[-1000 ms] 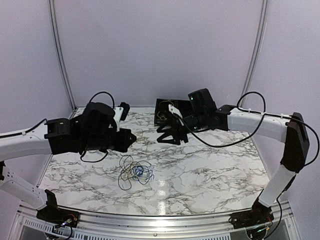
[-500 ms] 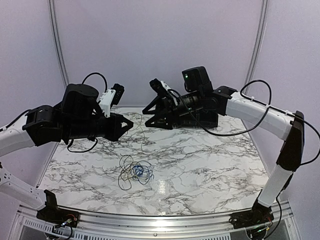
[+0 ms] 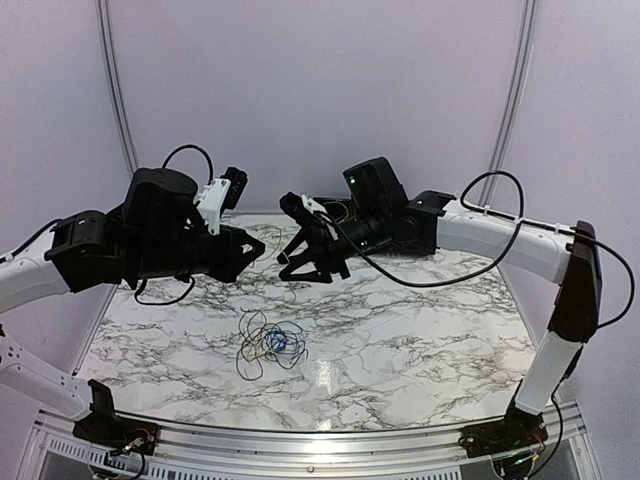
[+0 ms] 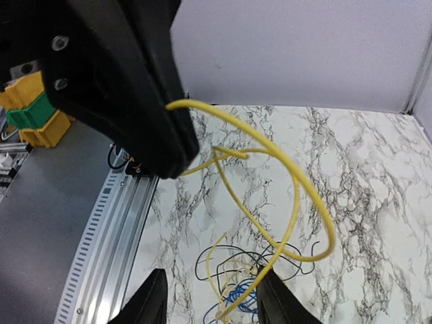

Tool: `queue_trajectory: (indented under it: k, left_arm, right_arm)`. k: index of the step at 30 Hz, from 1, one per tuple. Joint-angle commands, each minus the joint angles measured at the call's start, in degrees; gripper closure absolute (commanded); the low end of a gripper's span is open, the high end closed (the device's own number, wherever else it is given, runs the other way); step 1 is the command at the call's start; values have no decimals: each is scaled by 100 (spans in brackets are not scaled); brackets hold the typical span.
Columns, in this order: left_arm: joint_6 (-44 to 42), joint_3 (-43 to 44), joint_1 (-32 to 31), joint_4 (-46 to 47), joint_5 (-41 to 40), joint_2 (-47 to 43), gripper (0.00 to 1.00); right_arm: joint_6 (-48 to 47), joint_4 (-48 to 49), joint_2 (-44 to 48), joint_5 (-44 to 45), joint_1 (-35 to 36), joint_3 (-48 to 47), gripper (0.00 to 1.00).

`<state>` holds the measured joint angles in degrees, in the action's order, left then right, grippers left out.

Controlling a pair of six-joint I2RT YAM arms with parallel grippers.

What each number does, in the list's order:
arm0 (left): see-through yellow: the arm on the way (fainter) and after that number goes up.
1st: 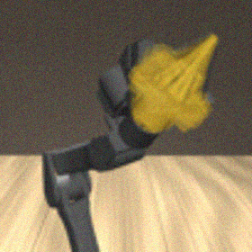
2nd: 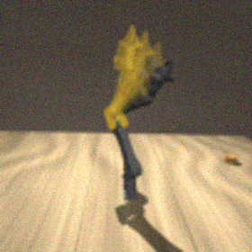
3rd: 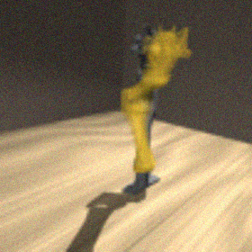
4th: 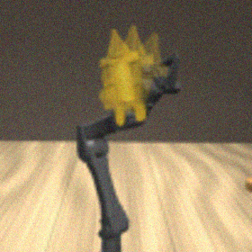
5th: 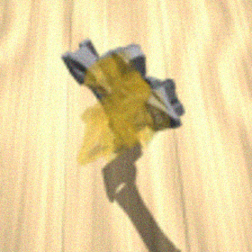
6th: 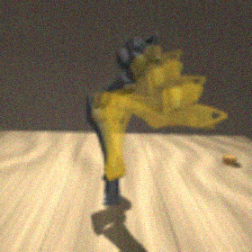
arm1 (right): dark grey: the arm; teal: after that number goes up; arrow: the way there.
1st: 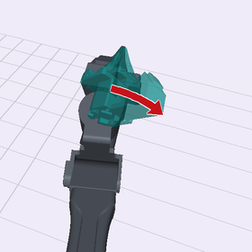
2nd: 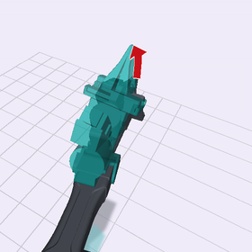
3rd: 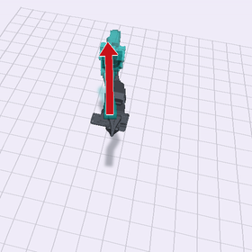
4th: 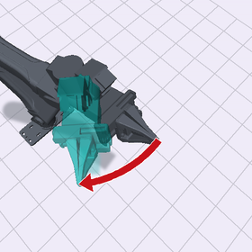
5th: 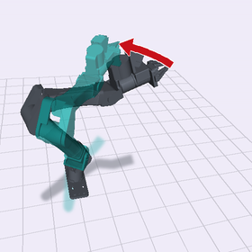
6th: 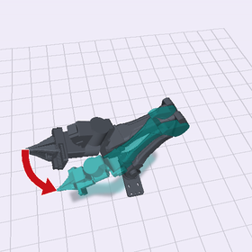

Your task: Untangle the cables

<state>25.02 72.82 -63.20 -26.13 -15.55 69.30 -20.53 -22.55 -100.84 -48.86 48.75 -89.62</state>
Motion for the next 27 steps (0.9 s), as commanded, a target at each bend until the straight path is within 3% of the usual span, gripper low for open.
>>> queue_trajectory:
  k: [1, 4, 5, 13, 18, 24, 25, 27]
  left_arm:
    - [-40, 22, -34, 27, -61, -53, 100]
    - [-44, -35, -35, 16, -133, -92, 100]
    - [-26, -91, -35, 9, -184, -137, 100]
    - [828, -1120, -26, -245, -1733, -1091, 100]
    - [1182, -1644, -4, -236, -1991, -1456, 100]
    - [1373, -1789, 18, -305, -2035, -1301, 100]
    - [1430, -1808, 18, -298, -2027, -1297, 96]
    - [1527, -1859, 18, -232, -2029, -1294, 73]
  right_arm:
    - [263, 325, -46, 524, 36, 63, 65]
    - [237, 293, 6, 738, 3, 66, 96]
    - [197, 237, 34, 815, -36, 62, 100]
    - [-194, -282, 453, 864, -1253, 61, 100]
    - [-122, -224, 525, 907, -1891, -106, 100]
    - [251, 55, 312, 1075, -2067, -529, 100]
    - [281, 67, 270, 1048, -2076, -574, 100]
    - [329, 125, 219, 943, -2074, -575, 100]
